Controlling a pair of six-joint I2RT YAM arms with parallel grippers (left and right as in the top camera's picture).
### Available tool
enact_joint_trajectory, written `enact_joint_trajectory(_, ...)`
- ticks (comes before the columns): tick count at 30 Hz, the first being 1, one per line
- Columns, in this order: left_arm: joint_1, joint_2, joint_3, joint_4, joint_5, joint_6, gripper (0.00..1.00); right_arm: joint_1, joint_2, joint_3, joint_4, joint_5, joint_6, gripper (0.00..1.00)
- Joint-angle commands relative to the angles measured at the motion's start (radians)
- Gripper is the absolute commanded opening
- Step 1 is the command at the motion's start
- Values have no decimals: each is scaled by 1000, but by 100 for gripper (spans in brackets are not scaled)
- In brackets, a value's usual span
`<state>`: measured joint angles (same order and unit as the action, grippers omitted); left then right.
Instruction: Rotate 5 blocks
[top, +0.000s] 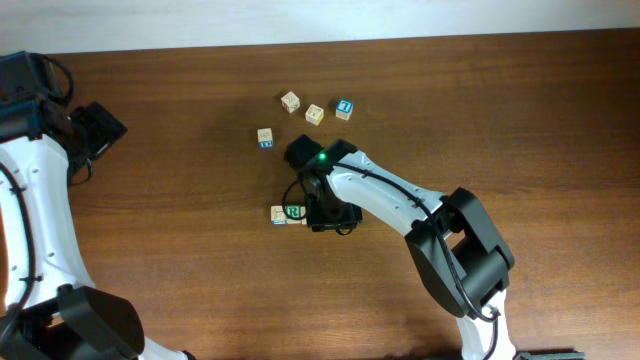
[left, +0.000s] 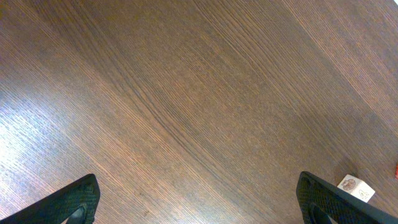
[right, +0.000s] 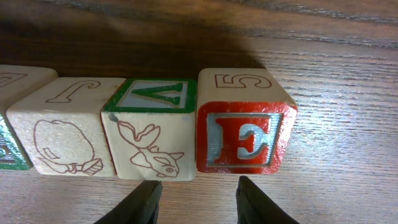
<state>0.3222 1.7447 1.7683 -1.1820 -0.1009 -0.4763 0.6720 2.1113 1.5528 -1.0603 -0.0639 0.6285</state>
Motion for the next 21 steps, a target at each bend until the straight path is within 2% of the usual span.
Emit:
enact_joint_trajectory(1, 2, -6, 13, -2, 10, -9, 99, 2, 6, -5, 3, 16, 9, 40)
enact_joint_trajectory(21, 2, -6, 13, -9, 10, -9, 99, 0, 5, -2, 11, 17, 8, 40)
